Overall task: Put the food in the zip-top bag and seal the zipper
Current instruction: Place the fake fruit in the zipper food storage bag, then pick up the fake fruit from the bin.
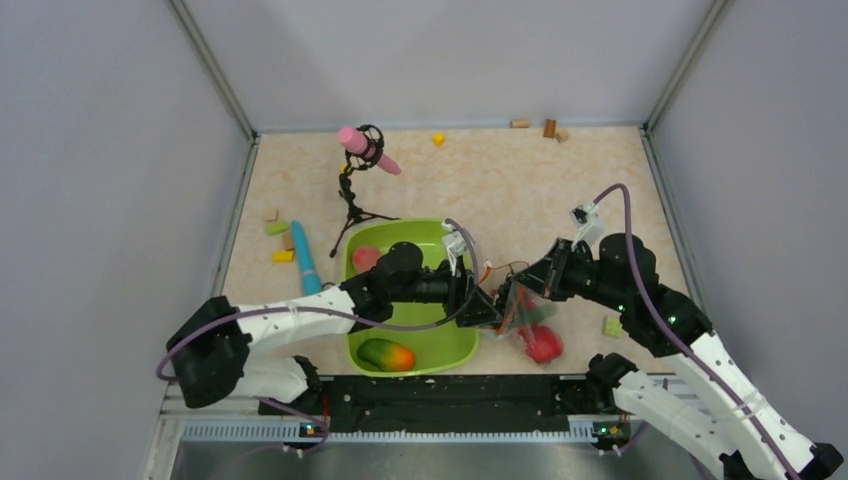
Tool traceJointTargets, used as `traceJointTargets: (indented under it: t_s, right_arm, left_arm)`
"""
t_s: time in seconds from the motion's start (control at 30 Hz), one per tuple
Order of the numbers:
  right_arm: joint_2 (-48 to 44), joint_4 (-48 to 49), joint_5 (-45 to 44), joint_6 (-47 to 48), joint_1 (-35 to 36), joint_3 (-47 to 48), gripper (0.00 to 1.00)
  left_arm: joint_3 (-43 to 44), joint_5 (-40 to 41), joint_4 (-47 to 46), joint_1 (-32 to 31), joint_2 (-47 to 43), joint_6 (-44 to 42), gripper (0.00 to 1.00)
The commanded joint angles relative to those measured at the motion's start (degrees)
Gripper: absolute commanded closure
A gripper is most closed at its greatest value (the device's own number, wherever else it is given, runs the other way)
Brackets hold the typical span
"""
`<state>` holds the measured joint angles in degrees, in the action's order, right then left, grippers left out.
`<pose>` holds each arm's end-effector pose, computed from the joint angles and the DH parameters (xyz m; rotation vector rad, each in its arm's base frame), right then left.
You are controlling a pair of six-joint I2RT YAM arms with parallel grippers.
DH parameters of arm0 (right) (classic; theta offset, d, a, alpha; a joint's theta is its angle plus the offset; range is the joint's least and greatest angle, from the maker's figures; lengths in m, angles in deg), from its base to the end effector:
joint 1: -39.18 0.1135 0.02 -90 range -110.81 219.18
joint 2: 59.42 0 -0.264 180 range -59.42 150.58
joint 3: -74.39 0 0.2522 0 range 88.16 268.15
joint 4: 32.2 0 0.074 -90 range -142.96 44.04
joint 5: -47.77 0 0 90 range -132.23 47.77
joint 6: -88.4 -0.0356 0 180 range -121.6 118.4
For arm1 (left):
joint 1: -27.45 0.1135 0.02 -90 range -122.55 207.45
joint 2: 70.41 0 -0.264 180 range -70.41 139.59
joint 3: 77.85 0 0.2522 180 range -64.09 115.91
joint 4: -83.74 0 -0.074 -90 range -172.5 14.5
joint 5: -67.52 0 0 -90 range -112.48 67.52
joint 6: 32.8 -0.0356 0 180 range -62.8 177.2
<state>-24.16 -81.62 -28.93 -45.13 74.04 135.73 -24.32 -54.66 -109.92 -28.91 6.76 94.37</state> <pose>0.1026 0.0814 0.3337 -0.0018 2.1438 1.0815 0.1476 -0.2561 0.2517 0.8047 1.8769 -1.6059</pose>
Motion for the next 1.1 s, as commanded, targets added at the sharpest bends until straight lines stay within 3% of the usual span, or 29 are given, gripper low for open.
traceJointTargets:
  t_s: [0.0, 0.17, 0.4, 0.43, 0.47, 0.53, 0.8, 1.07]
  right_arm:
    - [-0.2, 3.7, -1.5, 1.7, 0.4, 0.4, 1.00]
    - [0.5, 3.6, -2.5, 4.0, 0.5, -0.5, 1.00]
    - [-1.0, 3.9, -6.8, 10.3, 0.5, -2.2, 1.00]
    - [-1.6, 4.2, -7.9, 11.1, 0.5, -2.6, 1.00]
    - [-2.2, 4.6, -9.0, 12.1, 0.5, -3.0, 1.00]
    - [-3.7, 5.5, -10.3, 13.5, 0.5, -4.5, 1.00]
    - [-8.7, 12.1, -10.1, 16.0, 0.5, -10.4, 1.00]
    - [-7.4, 15.7, -10.9, 17.3, 0.5, -12.7, 1.00]
  left_arm:
    - [1.5, 10.4, 13.6, -0.7, -9.2, -6.9, 0.30]
    - [-0.6, 21.3, 21.7, -0.8, -17.1, -5.2, 0.24]
    - [2.6, 43.5, 46.9, -0.8, -21.0, 3.9, 0.21]
    - [2.7, 45.1, 49.9, -0.7, -21.9, 5.1, 0.18]
    - [2.6, 46.9, 52.3, -0.7, -22.9, 6.4, 0.08]
    - [2.2, 48.2, 56.2, -0.8, -25.4, 8.2, 0.02]
    - [4.1, 53.0, 73.9, -0.7, -29.7, 18.3, 0.02]
    - [4.9, 45.6, 77.9, -0.7, -27.8, 28.0, 0.02]
